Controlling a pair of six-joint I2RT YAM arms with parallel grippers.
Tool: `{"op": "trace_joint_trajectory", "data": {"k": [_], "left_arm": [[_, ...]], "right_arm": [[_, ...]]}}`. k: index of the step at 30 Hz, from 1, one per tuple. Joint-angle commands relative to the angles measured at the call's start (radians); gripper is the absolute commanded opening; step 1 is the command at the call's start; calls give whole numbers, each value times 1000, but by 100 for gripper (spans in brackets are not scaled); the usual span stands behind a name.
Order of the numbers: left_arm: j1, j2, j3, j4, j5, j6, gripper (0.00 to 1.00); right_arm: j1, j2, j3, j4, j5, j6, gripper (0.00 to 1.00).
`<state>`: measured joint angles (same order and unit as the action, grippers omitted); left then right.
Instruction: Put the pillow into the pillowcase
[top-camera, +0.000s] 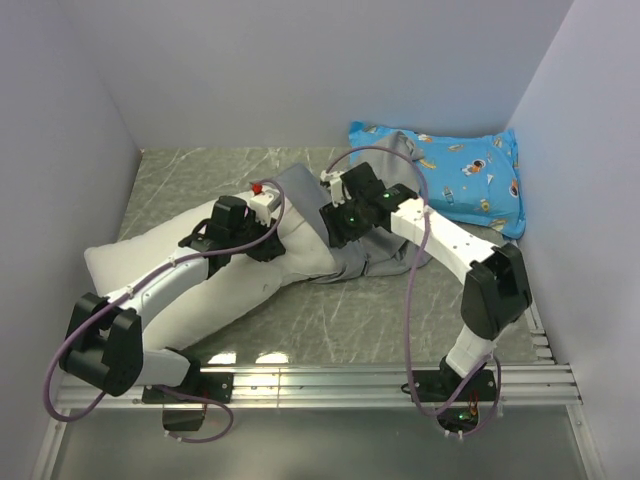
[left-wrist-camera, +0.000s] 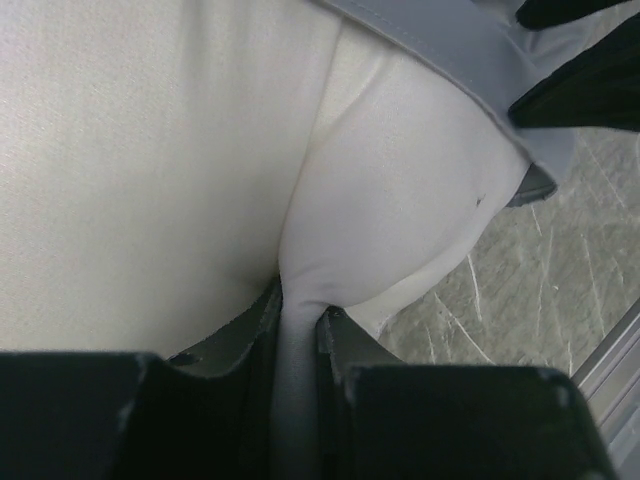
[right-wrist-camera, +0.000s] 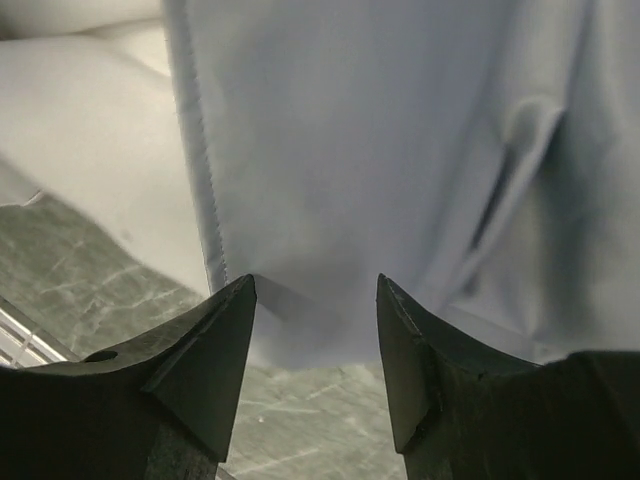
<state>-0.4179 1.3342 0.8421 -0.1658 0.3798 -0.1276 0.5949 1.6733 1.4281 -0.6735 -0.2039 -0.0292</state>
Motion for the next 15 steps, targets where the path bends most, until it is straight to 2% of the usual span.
{"op": "trace_joint_trajectory", "data": {"k": [1, 11, 13, 15], "left_arm": [[5, -13, 0, -26, 33, -61, 0], [10, 16, -1, 0, 45, -67, 0], [11, 17, -3, 5, 47, -72, 0], [13, 19, -6, 12, 48, -72, 0]], "right_arm": [[29, -12, 31, 63, -6, 69, 59], [92, -17, 34, 43, 18, 95, 66], [108, -9, 35, 31, 66, 88, 67], [123, 14, 31, 31, 154, 80, 61]]}}
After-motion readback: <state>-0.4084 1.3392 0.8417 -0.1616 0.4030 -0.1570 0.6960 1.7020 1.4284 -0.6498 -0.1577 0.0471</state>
